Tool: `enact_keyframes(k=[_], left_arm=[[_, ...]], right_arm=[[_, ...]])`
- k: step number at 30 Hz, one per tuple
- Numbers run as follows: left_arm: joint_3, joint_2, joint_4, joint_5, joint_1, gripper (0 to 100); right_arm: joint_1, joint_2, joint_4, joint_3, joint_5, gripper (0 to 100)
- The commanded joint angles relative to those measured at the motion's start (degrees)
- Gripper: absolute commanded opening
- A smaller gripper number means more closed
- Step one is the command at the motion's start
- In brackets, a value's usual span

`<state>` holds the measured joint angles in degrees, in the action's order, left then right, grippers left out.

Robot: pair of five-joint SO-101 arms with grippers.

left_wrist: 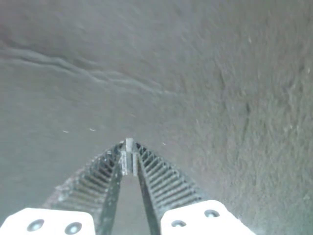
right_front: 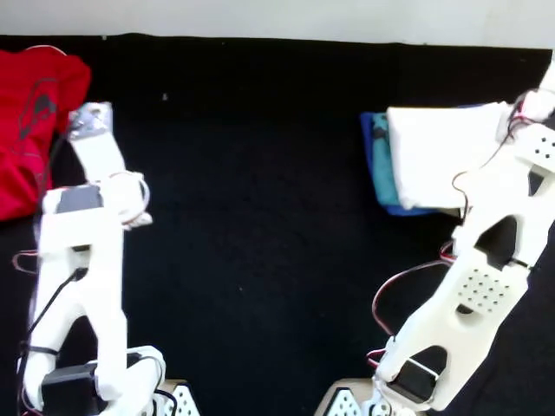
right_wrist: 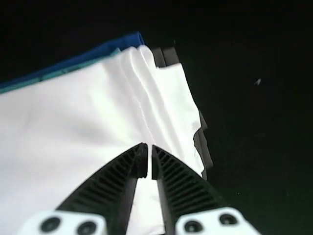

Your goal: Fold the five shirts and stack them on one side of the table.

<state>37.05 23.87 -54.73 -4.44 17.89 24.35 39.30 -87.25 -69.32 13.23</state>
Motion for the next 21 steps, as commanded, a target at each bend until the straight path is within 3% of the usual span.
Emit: enact_keyframes(k=[1,4,10,16,21], left_arm=[[-11.38,-3.21,-5.63,2.9,3.91,1],[-24.92,-11.91,-11.78,5.98,8.75,1],[-57.89,-33.89,-24.97,11.52,18.07,2],[-88.75,-57.01,-33.32,14.77,23.96,18],[-107.03,-74.33,-34.99,16.79,26.42,18]], right_arm=[[-3.21,-6.55,-6.9,-9.98,-4.48,10.9],[-7.16,-7.78,-14.02,-14.37,-5.27,11.1],[-11.03,-10.95,-13.93,-7.87,-5.45,10.7],[-18.07,-24.48,-13.93,16.4,-5.19,10.7],[-24.31,-41.63,-13.58,40.4,-5.1,10.7]])
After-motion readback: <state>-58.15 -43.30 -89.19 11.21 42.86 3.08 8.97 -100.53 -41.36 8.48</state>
